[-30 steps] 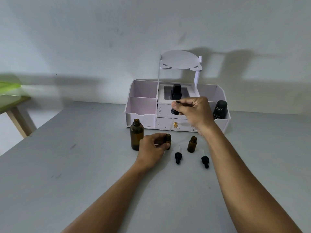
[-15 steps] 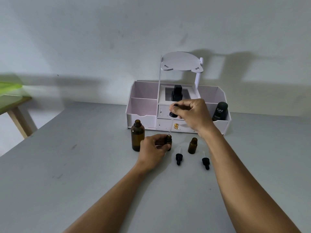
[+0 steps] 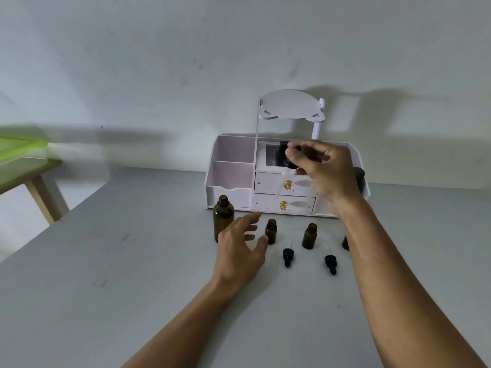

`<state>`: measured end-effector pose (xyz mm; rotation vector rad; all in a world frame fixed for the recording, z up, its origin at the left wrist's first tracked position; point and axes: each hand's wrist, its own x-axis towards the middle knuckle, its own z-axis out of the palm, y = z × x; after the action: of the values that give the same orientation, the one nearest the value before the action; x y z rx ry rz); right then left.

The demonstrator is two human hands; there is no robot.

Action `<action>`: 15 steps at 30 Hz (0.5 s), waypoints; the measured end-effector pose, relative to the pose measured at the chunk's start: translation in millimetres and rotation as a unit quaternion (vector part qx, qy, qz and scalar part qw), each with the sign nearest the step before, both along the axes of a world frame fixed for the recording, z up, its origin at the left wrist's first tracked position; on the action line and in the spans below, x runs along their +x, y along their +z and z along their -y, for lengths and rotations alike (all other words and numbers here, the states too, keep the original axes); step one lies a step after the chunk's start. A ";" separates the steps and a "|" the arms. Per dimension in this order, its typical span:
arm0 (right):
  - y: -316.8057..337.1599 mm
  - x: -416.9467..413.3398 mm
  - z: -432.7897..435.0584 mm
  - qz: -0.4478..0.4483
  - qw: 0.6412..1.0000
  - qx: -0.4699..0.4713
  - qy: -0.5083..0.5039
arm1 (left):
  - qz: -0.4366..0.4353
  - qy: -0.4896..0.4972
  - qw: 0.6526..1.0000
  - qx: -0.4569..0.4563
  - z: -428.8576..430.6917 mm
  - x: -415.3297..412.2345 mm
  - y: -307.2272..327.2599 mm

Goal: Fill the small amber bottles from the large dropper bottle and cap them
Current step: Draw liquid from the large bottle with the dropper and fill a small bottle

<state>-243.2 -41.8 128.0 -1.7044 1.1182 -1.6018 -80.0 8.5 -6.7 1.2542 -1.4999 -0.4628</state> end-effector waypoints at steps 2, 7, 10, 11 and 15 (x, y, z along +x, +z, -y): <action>4.9 3.5 -3.0 0.027 0.999 -0.010 0.014 | -0.010 0.010 0.998 -0.069 -5.4 4.1 8.6; 9.8 28.1 -5.2 0.090 0.994 -0.011 0.053 | -0.081 0.078 0.973 -0.202 -7.9 27.4 34.4; 7.1 45.0 -2.9 0.126 0.990 -0.006 0.056 | -0.138 0.100 0.967 -0.189 -1.0 50.1 37.5; 5.9 49.1 -2.0 0.139 0.989 -0.005 0.055 | -0.146 0.099 0.969 -0.175 1.8 58.4 36.3; -2.3 58.6 3.5 0.148 0.988 0.000 0.053 | -0.139 0.022 0.988 -0.059 16.1 87.4 25.7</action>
<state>-184.6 -45.2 125.6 -1.4405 0.8656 -1.7177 7.3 -7.6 18.9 1.0799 -1.2431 -0.4895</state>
